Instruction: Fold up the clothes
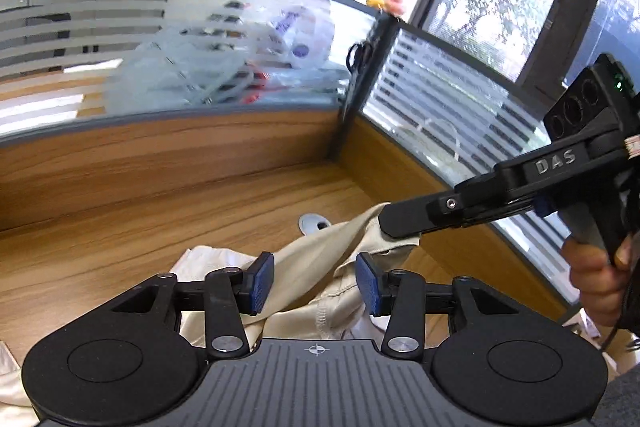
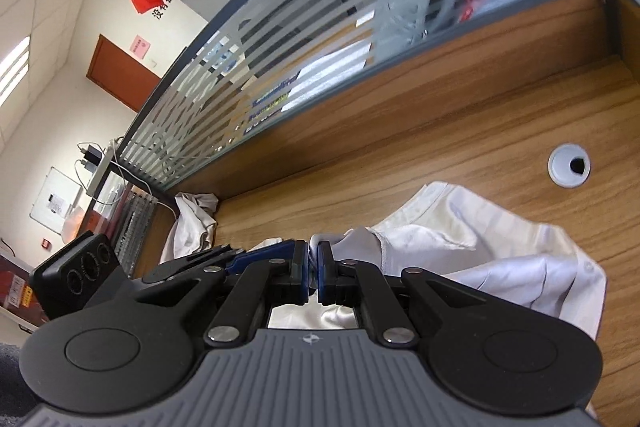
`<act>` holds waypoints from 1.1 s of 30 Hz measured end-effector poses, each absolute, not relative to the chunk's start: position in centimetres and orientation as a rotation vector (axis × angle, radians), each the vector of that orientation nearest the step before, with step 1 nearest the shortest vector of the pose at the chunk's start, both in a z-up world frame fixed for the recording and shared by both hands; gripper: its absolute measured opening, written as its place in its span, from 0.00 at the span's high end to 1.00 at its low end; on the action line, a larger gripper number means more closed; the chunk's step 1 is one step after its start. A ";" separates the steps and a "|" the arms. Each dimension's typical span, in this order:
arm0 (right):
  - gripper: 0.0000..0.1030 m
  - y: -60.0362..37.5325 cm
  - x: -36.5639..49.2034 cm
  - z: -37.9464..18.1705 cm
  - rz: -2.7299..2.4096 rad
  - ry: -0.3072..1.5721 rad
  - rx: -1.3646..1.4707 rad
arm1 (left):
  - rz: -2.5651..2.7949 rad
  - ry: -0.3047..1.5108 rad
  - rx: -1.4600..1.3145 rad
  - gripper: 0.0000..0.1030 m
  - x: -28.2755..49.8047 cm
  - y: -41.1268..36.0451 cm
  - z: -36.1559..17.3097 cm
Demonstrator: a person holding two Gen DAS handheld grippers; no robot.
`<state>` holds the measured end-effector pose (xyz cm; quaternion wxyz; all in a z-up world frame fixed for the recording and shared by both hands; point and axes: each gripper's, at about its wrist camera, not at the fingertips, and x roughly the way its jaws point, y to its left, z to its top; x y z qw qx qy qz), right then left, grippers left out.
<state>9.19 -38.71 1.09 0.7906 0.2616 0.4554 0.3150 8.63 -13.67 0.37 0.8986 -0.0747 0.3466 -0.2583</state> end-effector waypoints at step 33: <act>0.87 -35.7 12.1 -3.1 0.513 0.991 0.278 | -0.632 1.017 -0.351 0.97 11.5 -9.6 -4.3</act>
